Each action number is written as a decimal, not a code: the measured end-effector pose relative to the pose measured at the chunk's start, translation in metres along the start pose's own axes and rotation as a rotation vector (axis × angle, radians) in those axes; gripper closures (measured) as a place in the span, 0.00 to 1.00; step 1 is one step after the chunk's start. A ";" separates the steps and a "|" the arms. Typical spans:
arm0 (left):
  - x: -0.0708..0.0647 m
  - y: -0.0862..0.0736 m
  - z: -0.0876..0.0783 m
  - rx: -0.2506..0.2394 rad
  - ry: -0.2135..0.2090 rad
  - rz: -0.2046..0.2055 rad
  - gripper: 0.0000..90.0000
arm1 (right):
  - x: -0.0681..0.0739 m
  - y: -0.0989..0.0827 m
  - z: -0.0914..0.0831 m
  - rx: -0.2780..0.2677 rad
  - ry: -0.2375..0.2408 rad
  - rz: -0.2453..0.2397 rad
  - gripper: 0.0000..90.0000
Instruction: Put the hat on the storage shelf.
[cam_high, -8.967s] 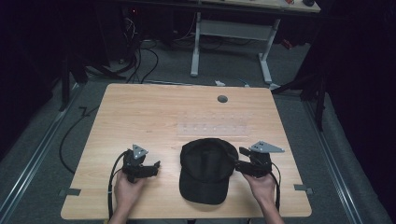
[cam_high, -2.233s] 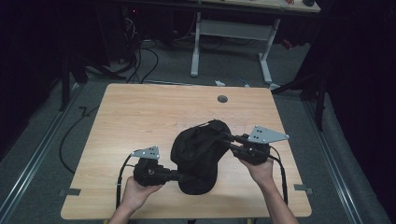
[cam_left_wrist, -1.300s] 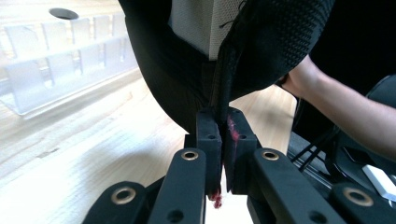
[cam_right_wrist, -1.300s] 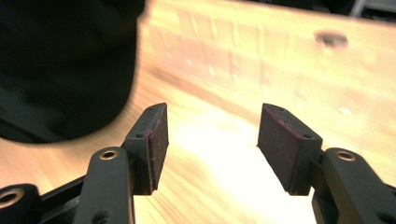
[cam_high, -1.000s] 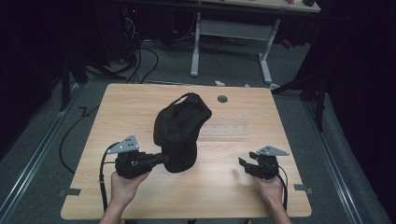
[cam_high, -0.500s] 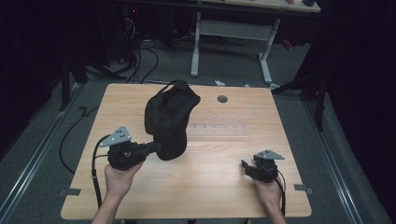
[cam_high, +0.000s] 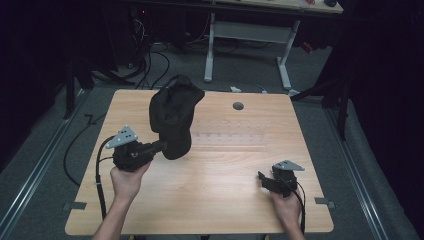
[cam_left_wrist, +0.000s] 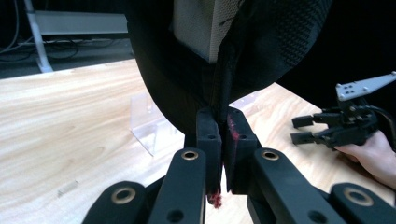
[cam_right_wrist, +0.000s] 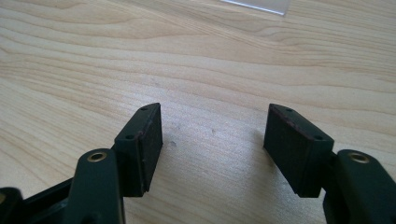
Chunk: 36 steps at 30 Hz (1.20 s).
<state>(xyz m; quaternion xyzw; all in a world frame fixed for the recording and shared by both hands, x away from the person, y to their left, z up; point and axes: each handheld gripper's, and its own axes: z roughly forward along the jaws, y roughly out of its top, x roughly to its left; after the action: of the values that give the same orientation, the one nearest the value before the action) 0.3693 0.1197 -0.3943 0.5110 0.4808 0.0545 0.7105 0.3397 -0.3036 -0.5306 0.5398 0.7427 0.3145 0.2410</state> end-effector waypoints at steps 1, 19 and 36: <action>0.000 0.001 0.002 -0.002 0.001 0.004 0.96 | 0.000 0.000 0.000 0.000 0.000 0.001 0.41; 0.003 0.002 0.052 -0.028 0.007 0.039 0.96 | 0.000 0.000 0.000 0.001 0.001 -0.001 0.41; 0.011 -0.012 0.080 -0.022 0.043 0.094 0.96 | 0.000 0.000 0.000 0.002 0.003 -0.003 0.40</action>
<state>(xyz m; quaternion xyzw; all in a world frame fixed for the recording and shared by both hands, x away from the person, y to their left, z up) 0.4294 0.0664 -0.4100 0.5239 0.4707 0.1039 0.7022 0.3396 -0.3034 -0.5306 0.5382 0.7443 0.3144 0.2399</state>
